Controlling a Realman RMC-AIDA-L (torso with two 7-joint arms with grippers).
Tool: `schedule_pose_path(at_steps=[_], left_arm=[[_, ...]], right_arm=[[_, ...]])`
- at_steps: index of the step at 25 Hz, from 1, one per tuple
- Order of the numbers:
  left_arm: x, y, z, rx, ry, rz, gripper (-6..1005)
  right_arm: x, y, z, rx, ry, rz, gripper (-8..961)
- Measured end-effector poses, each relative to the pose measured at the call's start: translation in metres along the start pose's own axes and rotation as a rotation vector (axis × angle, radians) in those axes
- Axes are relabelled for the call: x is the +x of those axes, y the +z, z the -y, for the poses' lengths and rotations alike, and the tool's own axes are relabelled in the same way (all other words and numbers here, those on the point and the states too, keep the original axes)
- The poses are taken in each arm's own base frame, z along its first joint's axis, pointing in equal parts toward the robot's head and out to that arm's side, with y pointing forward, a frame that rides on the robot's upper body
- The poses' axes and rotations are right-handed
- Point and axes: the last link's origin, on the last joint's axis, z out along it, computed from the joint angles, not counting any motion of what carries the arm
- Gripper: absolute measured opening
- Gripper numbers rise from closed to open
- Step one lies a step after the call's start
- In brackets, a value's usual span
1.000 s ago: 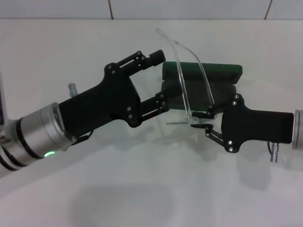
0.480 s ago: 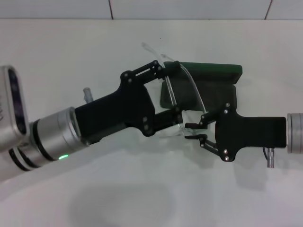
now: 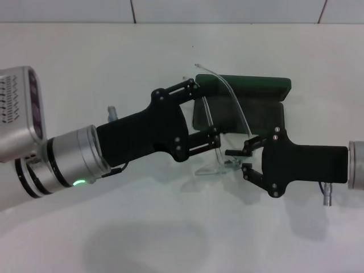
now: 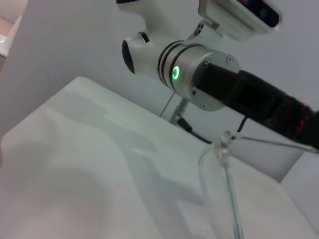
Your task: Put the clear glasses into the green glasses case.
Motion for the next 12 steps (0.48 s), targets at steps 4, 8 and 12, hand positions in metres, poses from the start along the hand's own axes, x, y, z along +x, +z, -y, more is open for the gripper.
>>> schedule_pose_path(at_steps=[4, 8, 12], left_arm=[[-0.0027, 0.0042, -0.002, -0.041, -0.032, 0.035, 682], [-0.0062, 0.0063, -0.0046, -0.073, -0.071, 0.072, 682], [-0.0073, 0.0067, -0.0066, -0.089, -0.095, 0.085, 682]], right_arm=[[-0.002, -0.0008, 0.0008, 0.035, -0.045, 0.031, 155], [-0.0058, -0.0013, 0.0006, 0.042, -0.094, 0.061, 157], [-0.0075, -0.0015, -0.0008, 0.037, -0.137, 0.074, 160]])
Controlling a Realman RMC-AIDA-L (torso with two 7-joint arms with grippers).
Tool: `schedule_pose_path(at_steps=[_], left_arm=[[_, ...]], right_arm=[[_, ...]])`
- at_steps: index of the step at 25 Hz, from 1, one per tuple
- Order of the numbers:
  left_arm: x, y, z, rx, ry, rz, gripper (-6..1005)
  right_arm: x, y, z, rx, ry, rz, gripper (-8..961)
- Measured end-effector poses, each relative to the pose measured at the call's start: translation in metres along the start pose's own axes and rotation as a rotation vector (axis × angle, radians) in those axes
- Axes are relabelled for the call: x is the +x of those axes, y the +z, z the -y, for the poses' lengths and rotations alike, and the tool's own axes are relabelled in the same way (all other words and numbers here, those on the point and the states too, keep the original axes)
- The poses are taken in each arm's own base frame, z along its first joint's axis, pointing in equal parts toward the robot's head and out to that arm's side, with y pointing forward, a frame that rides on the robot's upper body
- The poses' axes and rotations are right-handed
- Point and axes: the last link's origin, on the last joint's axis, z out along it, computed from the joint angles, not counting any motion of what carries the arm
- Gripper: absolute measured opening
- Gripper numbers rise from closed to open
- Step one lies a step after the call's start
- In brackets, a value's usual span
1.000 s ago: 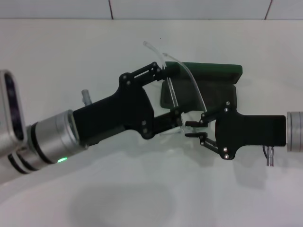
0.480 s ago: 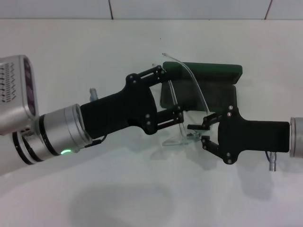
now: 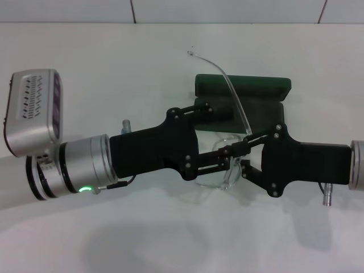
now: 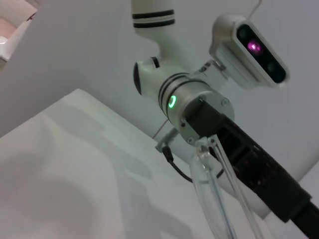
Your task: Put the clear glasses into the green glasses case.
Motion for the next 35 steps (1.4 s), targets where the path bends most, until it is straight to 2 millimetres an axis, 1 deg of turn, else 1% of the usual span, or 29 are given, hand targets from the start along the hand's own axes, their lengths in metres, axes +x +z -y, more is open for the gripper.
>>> schedule_pose_path(at_steps=[4, 9, 11, 15, 17, 18, 20, 23, 25, 26, 27, 28, 29, 32, 35], left_arm=[[0.002, 0.0, -0.003, -0.023, -0.016, -0.013, 681], [0.014, -0.005, -0.009, -0.057, 0.0, -0.087, 681], [0.017, -0.013, -0.008, -0.023, 0.014, -0.119, 681], [0.015, -0.044, 0.001, 0.127, 0.051, -0.143, 681], [0.01, -0.057, 0.005, 0.209, 0.071, -0.126, 681], [0.005, -0.065, 0.007, 0.267, 0.095, -0.104, 681], [-0.005, -0.072, 0.008, 0.343, 0.145, -0.064, 681], [-0.017, -0.071, 0.005, 0.391, 0.221, -0.02, 681], [-0.021, -0.063, 0.001, 0.376, 0.271, -0.006, 681], [-0.022, -0.054, -0.002, 0.34, 0.308, -0.008, 681], [-0.022, -0.054, -0.002, 0.34, 0.308, -0.008, 681], [-0.021, -0.048, -0.004, 0.313, 0.329, -0.013, 681], [-0.02, -0.042, -0.006, 0.284, 0.351, -0.024, 681], [-0.015, -0.033, -0.009, 0.247, 0.408, -0.061, 681], [-0.01, -0.028, -0.013, 0.24, 0.491, -0.099, 681]], right_arm=[[-0.001, -0.001, -0.002, -0.002, -0.006, 0.005, 162], [0.0, -0.005, -0.006, 0.002, 0.007, -0.002, 165], [-0.002, -0.006, -0.008, -0.004, 0.015, 0.011, 166], [-0.012, -0.015, -0.01, -0.013, 0.047, 0.084, 169], [-0.02, -0.022, -0.007, -0.02, 0.081, 0.145, 170], [-0.025, -0.025, -0.007, -0.032, 0.101, 0.18, 171], [-0.033, -0.029, -0.005, -0.058, 0.137, 0.241, 172], [-0.045, -0.03, -0.002, -0.103, 0.195, 0.312, 174], [-0.051, -0.025, 0.004, -0.143, 0.257, 0.347, 175], [-0.053, -0.022, 0.007, -0.162, 0.284, 0.357, 175], [-0.054, -0.019, 0.009, -0.177, 0.311, 0.364, 176], [-0.054, -0.019, 0.009, -0.177, 0.311, 0.364, 177], [-0.055, -0.009, 0.016, -0.233, 0.431, 0.375, 177], [-0.053, -0.001, 0.021, -0.277, 0.543, 0.372, 179], [-0.051, 0.007, 0.025, -0.323, 0.65, 0.36, 181]])
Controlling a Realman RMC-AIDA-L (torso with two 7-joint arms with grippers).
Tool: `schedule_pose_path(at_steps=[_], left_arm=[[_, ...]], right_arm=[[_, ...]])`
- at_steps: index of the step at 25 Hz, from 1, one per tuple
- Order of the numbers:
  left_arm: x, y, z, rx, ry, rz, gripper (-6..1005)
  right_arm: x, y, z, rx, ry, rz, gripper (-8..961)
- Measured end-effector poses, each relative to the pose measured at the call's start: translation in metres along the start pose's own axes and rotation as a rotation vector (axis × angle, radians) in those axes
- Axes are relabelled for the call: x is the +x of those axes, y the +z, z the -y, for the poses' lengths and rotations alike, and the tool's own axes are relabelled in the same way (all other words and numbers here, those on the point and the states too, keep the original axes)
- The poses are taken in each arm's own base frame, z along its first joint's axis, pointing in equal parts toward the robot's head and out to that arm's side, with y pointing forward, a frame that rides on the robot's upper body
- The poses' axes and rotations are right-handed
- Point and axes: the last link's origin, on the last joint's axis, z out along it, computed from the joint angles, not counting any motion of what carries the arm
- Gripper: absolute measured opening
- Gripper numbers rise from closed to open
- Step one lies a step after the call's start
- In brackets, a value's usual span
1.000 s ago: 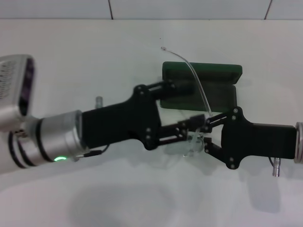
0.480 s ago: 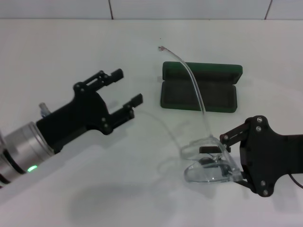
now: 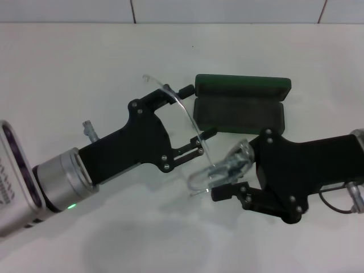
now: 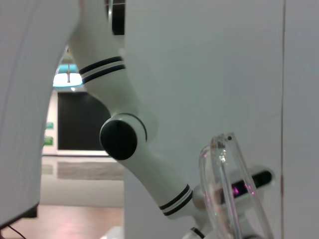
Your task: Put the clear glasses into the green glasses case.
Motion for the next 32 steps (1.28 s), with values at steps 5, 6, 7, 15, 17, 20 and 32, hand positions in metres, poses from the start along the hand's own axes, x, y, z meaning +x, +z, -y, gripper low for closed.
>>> schedule_pose_path(at_steps=[5, 6, 7, 15, 17, 20, 32], left_arm=[[0.005, 0.003, -0.007, -0.005, 0.075, -0.044, 681], [0.006, 0.003, -0.008, -0.008, 0.083, -0.049, 681], [0.007, 0.003, -0.009, -0.011, 0.097, -0.057, 681], [0.01, 0.002, -0.012, -0.01, 0.169, -0.08, 681], [0.01, 0.001, -0.012, -0.008, 0.184, -0.083, 681], [0.012, 0.001, -0.013, -0.008, 0.198, -0.094, 681], [0.017, -0.001, -0.012, 0.005, 0.202, -0.128, 681]], right_arm=[[0.008, 0.002, 0.007, 0.005, 0.138, -0.015, 184], [0.011, 0.002, 0.008, 0.016, 0.16, -0.021, 185], [0.012, 0.002, 0.008, 0.023, 0.174, -0.025, 185], [0.018, 0.0, 0.01, 0.042, 0.241, -0.057, 190], [0.019, -0.001, 0.01, 0.047, 0.249, -0.066, 191], [0.022, -0.003, 0.011, 0.065, 0.256, -0.078, 193], [0.031, -0.009, 0.015, 0.112, 0.275, -0.142, 200]])
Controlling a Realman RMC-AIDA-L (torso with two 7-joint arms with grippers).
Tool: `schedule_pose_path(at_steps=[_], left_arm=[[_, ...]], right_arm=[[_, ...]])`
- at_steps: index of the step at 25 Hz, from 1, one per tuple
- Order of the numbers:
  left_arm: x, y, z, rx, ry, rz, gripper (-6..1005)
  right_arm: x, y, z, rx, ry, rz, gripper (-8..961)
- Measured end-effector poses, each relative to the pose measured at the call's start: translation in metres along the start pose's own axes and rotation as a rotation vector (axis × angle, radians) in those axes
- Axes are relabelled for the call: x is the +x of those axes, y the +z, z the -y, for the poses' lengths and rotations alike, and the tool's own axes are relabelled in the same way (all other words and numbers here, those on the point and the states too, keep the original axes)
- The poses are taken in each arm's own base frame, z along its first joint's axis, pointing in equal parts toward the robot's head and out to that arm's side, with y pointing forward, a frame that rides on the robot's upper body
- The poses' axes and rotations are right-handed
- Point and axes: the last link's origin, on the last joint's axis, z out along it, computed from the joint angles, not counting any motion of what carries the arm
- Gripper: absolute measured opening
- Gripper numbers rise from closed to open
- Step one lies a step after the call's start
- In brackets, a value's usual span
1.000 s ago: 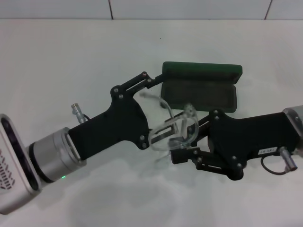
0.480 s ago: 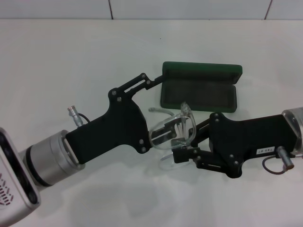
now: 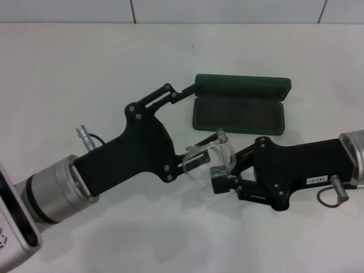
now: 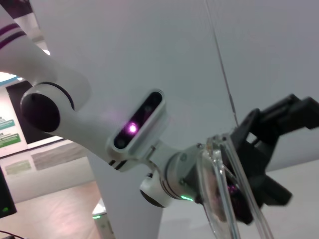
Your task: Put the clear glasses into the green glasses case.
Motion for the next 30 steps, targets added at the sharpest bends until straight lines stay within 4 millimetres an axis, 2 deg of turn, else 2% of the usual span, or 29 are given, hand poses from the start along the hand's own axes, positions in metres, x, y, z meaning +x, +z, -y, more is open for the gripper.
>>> schedule_pose_path(at_steps=[4, 8, 14, 18, 25, 30], left_arm=[[0.001, -0.001, 0.006, 0.047, 0.006, -0.001, 681], [0.0, -0.009, 0.021, 0.19, 0.014, 0.011, 681], [0.008, -0.029, 0.037, 0.381, 0.026, -0.009, 680], [0.013, -0.043, 0.042, 0.474, 0.003, -0.024, 680], [0.009, -0.074, 0.067, 0.676, -0.329, -0.081, 680], [-0.001, -0.08, 0.075, 0.707, -0.467, -0.059, 680]], right_arm=[[0.003, -0.006, 0.004, 0.036, 0.004, -0.02, 203], [0.009, -0.011, 0.009, 0.084, 0.004, -0.053, 205], [0.011, -0.023, 0.017, 0.204, -0.038, -0.092, 209], [0.003, -0.025, 0.026, 0.29, -0.082, -0.184, 211], [-0.024, -0.01, 0.042, 0.448, -0.171, -0.487, 216], [-0.035, 0.005, 0.056, 0.54, -0.24, -0.647, 219]])
